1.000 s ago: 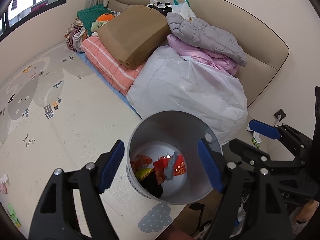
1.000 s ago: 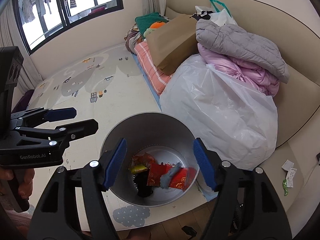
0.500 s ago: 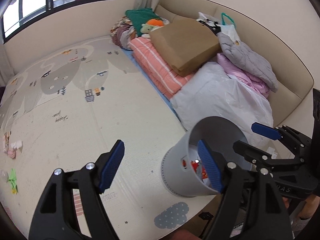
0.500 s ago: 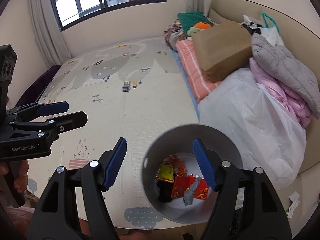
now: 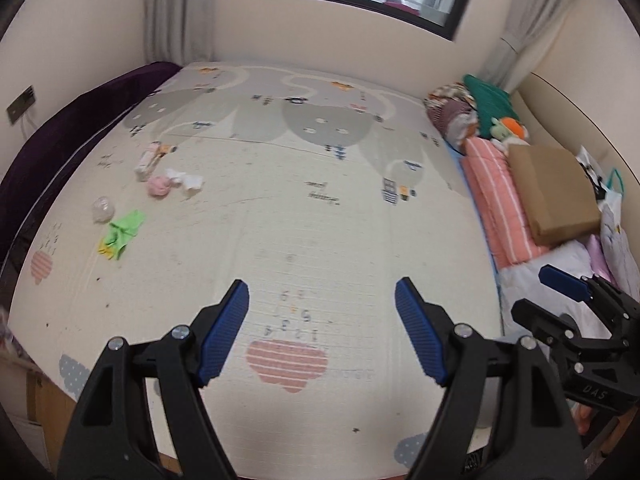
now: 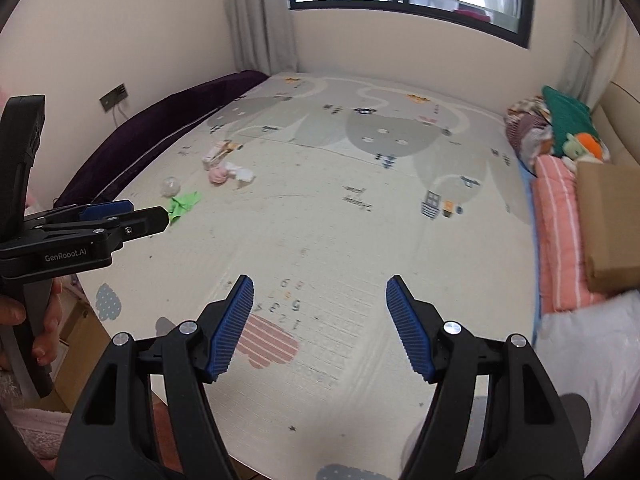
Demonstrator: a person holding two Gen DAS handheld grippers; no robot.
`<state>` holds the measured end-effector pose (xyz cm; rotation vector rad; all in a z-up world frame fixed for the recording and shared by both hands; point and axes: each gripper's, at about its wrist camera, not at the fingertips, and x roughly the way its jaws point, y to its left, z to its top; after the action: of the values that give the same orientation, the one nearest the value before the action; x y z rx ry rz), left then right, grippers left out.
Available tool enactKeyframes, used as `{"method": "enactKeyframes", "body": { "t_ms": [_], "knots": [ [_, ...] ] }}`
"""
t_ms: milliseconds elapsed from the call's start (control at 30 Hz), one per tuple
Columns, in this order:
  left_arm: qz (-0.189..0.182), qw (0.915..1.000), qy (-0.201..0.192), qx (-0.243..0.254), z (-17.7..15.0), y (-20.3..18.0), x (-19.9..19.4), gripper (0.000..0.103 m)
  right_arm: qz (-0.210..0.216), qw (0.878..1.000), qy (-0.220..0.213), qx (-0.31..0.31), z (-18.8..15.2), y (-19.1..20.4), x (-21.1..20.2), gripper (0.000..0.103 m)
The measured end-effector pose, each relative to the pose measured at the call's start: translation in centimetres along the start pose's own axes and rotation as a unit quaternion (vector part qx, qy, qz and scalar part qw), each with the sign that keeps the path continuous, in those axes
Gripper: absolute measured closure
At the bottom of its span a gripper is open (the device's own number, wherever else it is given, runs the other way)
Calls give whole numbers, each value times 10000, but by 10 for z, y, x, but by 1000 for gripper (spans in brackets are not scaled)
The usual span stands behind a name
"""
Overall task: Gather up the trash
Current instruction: 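Move both open tools back over the bed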
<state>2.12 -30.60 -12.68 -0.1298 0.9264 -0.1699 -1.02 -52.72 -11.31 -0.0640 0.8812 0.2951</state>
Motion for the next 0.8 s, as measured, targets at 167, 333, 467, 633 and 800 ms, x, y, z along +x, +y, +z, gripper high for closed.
{"method": "enactKeyframes", "body": {
  "t_ms": [167,333,467,633,800],
  "knots": [
    [377,9991,-57,-203,16,112,-1,27,211,9995,64,-220,43,97,56,36],
    [573,9982,52,-152,33,219,4,27,435,9983,327,-191,81,193,123,36],
    [813,9958,312,-288,39,297,27,27,736,9959,464,-247,111,260,185,36],
    [944,9912,511,-774,40,376,65,27,978,9923,487,-590,140,326,257,36],
    [1025,9872,486,-1120,36,428,107,27,1090,9885,587,-870,156,366,338,36]
  ]
}}
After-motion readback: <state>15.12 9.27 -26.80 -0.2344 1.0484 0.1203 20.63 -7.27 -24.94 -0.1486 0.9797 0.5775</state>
